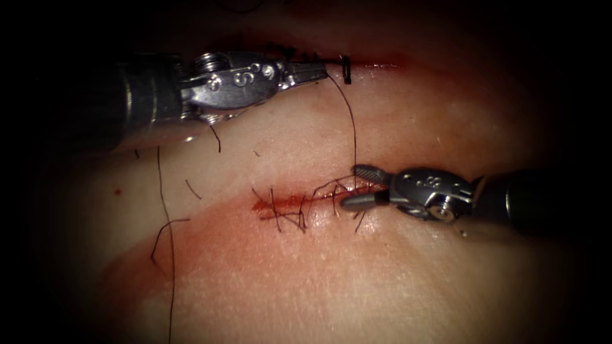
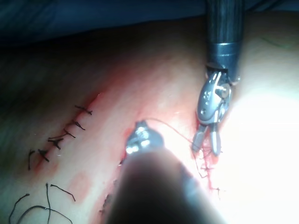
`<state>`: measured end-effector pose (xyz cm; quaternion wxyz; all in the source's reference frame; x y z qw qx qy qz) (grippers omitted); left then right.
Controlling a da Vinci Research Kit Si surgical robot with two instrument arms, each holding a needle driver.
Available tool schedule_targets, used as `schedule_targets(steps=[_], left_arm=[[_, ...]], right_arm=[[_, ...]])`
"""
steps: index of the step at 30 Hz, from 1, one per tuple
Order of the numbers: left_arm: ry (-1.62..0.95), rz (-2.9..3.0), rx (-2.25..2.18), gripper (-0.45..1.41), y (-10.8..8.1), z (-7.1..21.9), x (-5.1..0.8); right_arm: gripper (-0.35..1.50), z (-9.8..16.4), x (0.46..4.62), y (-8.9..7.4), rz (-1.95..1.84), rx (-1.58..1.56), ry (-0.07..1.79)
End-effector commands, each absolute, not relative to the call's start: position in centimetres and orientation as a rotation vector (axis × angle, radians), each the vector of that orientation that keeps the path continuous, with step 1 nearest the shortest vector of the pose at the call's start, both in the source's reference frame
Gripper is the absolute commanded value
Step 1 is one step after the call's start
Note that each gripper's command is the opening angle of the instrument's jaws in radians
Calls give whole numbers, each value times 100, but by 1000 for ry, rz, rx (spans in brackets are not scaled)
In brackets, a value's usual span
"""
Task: Wound Closure
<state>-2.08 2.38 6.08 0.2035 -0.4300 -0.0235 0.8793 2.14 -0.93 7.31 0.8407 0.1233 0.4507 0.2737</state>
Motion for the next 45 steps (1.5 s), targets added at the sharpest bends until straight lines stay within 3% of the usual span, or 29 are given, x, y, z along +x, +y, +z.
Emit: schedule_targets(steps=[1,15,26,41,44,45], left_arm=[[-65,2457,-1203,-45,241,611,-211],[-44,2454,-1219,-45,239,591,-217],[-47,2450,-1225,-45,237,588,-222],[-49,2450,-1227,-45,234,585,-222],[-49,2450,-1226,-45,234,584,-223],[-49,2450,-1226,-45,234,584,-223]], right_arm=[[148,731,222,-102,572,275,960],[148,756,226,-87,587,248,956],[148,759,261,-92,581,244,967],[148,766,261,-93,552,225,970],[131,765,261,-95,550,225,971],[89,765,259,-95,547,230,977]])
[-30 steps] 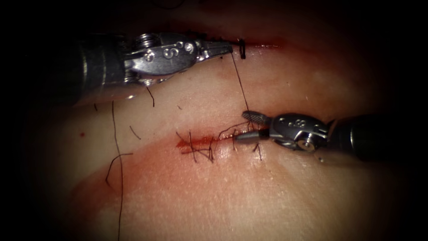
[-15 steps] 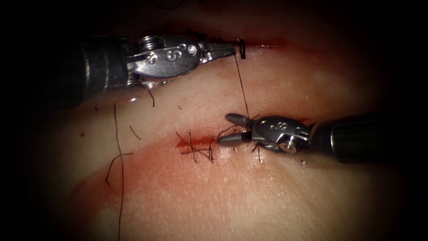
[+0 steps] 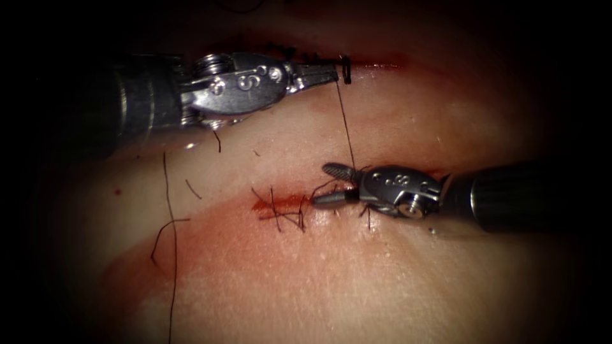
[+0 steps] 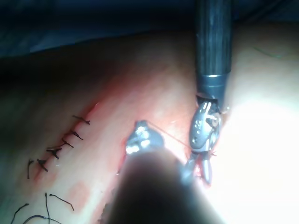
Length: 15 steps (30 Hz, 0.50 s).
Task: Wound Closure
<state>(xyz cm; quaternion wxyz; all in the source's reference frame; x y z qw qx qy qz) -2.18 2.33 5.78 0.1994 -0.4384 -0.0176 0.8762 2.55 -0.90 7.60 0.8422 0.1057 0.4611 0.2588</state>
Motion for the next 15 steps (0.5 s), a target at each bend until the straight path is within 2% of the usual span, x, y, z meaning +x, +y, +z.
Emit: schedule_targets(steps=[1,2,3,13,14,15], left_arm=[[-49,2450,-1226,-45,233,584,-223],[-49,2450,-1226,-45,233,584,-223],[-49,2450,-1226,-45,233,584,-223],[-45,2449,-1231,-45,230,584,-222],[-46,2450,-1231,-45,230,584,-221],[-48,2450,-1233,-45,230,584,-220]], right_arm=[[51,765,258,-94,545,234,988],[0,764,256,-94,541,239,998],[-35,764,255,-93,542,239,1001],[-35,756,254,-86,546,235,1019],[19,756,255,-87,544,235,1020],[104,756,256,-90,543,234,1025]])
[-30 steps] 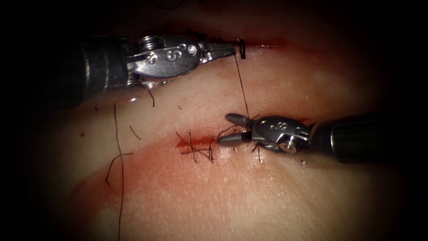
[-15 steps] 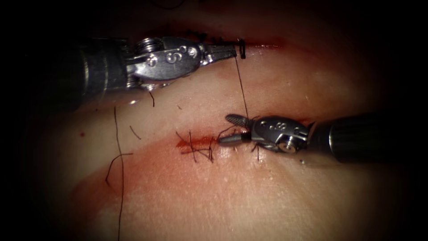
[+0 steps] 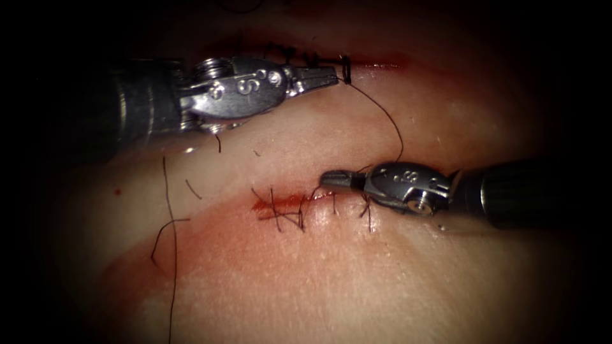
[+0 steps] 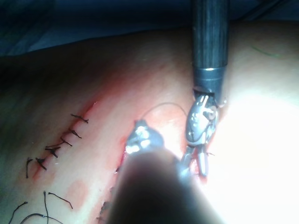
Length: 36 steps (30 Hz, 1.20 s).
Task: Wound Closure
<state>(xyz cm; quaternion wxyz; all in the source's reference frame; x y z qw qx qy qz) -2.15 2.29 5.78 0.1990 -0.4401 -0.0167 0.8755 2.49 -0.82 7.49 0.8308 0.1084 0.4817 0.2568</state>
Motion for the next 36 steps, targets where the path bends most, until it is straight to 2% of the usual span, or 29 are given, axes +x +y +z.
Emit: schedule_targets(steps=[1,6,9,10,12,18,29,31,36], left_arm=[[-50,2450,-1235,-45,230,583,-218],[-56,2449,-1251,-45,229,581,-206],[-32,2452,-1242,-45,225,582,-181],[-32,2452,-1242,-45,225,582,-181],[3,2462,-1213,-45,227,590,-143],[33,2453,-1191,-45,237,601,-107],[50,2450,-1168,-45,236,611,-95],[64,2452,-1153,-35,230,622,-85],[102,2447,-1106,-30,219,646,-64]], right_arm=[[148,754,255,-90,552,220,1013],[148,745,239,-91,549,236,1016],[148,726,203,-82,555,238,1019],[148,726,203,-82,555,238,1019],[148,699,152,-81,561,231,1038],[148,680,106,-100,561,210,1038],[148,696,97,-132,560,189,1041],[148,700,96,-141,565,189,1043],[148,705,93,-154,573,190,1046]])
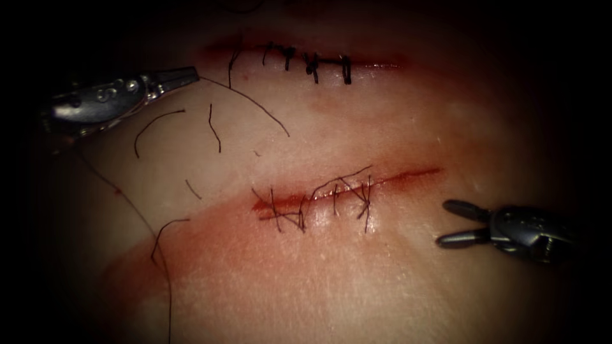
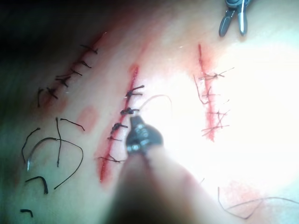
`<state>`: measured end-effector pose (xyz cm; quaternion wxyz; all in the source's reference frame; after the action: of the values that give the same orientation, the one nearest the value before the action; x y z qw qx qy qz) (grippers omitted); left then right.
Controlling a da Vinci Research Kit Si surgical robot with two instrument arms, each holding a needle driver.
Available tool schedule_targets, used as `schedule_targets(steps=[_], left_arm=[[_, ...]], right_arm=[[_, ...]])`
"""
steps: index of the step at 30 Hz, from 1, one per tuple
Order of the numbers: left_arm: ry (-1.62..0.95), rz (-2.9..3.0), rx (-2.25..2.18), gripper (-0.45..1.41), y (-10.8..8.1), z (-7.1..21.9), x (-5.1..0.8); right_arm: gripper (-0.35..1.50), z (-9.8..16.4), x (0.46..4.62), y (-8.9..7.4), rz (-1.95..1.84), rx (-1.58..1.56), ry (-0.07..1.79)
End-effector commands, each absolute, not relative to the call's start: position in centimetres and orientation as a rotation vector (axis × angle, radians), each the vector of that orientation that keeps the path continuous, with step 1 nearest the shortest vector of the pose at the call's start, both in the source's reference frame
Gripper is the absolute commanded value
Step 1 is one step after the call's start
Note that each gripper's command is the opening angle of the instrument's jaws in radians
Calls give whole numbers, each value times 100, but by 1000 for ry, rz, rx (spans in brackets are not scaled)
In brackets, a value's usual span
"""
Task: Wound Closure
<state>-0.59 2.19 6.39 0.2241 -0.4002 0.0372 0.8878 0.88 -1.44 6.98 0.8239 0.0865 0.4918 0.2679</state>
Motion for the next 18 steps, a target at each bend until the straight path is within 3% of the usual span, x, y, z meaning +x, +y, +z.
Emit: schedule_targets(steps=[1,2,4,7,10,17,18], left_arm=[[95,2417,-1086,-3,211,668,-53],[95,2417,-1086,-3,211,668,-53],[82,2378,-1055,15,202,686,-49],[35,2309,-1013,81,188,705,-50],[29,2270,-996,116,177,718,-55],[-43,2242,-1055,123,160,714,-63],[-74,2229,-1074,98,152,707,-65]], right_arm=[[148,708,93,-162,579,191,1048],[148,708,93,-162,579,191,1048],[148,709,93,-168,578,185,1052],[148,712,93,-173,586,188,1052],[148,713,93,-176,590,189,1053],[148,713,92,-188,595,189,1055],[148,712,92,-194,594,185,1056]])
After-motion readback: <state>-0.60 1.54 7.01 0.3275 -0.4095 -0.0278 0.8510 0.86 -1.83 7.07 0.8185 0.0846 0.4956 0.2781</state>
